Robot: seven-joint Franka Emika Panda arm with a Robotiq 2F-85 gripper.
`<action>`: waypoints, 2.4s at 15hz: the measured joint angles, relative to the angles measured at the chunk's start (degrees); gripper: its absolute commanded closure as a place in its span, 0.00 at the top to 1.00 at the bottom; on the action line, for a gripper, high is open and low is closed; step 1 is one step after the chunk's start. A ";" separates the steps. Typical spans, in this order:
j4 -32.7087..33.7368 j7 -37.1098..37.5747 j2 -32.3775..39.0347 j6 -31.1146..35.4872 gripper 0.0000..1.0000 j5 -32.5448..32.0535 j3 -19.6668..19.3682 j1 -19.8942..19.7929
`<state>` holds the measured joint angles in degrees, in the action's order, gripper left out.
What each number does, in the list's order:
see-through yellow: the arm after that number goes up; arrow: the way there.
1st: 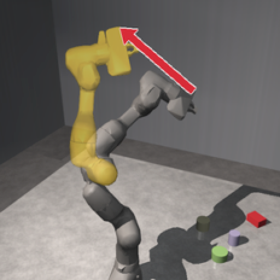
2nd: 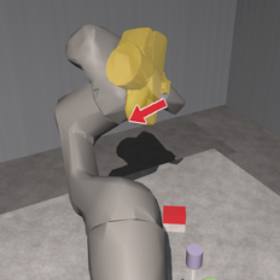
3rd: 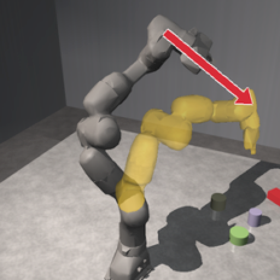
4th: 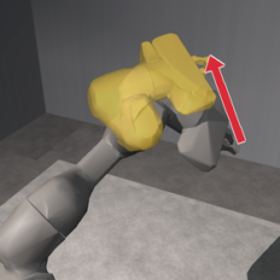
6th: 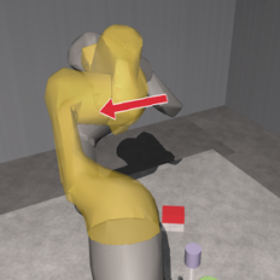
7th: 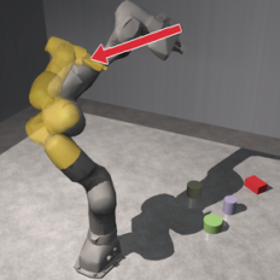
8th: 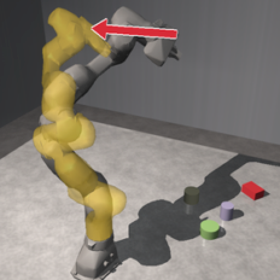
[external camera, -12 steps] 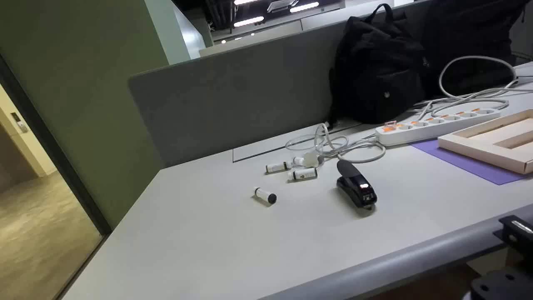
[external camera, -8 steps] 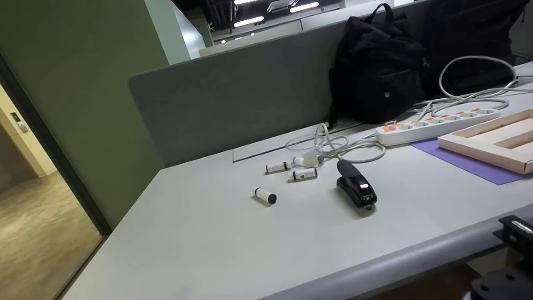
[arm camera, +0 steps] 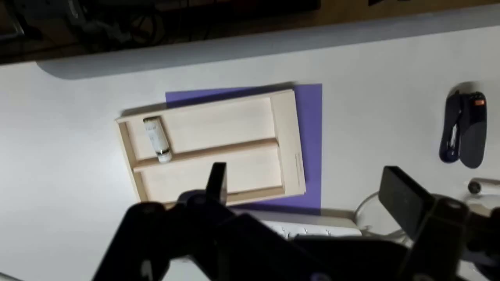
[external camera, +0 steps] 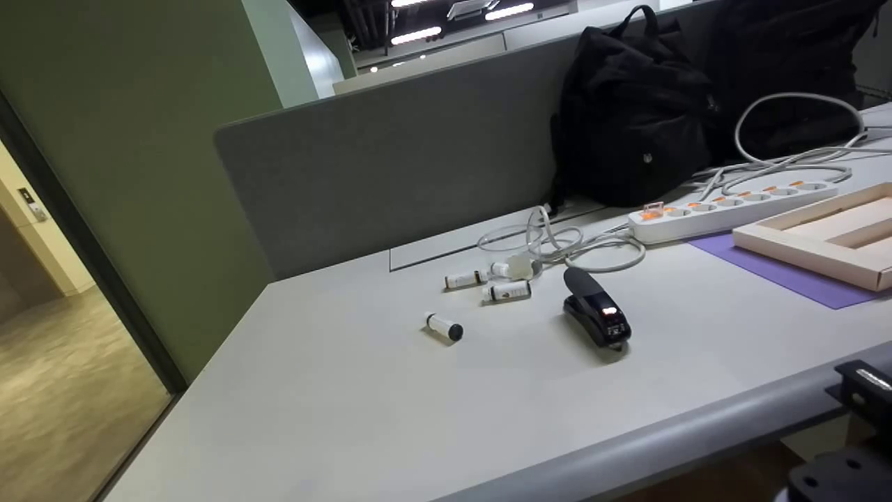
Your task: Turn on the first switch from the right
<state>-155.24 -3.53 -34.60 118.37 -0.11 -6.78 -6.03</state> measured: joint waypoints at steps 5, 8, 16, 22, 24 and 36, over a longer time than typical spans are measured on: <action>9.03 -9.48 14.06 14.33 1.00 0.38 -6.69 -1.11; 17.89 -10.71 23.38 17.95 1.00 2.74 -8.97 -1.65; 27.88 -6.57 32.47 17.05 1.00 2.87 -8.94 -3.68; 27.87 -6.19 38.60 25.68 0.53 4.00 -6.53 -3.61; 28.40 -4.48 44.79 28.75 0.39 3.86 -4.97 -3.35; 36.72 -0.53 68.92 38.06 0.00 3.25 -1.12 -2.37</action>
<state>-118.52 -4.07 34.32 156.43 3.14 -7.91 -8.40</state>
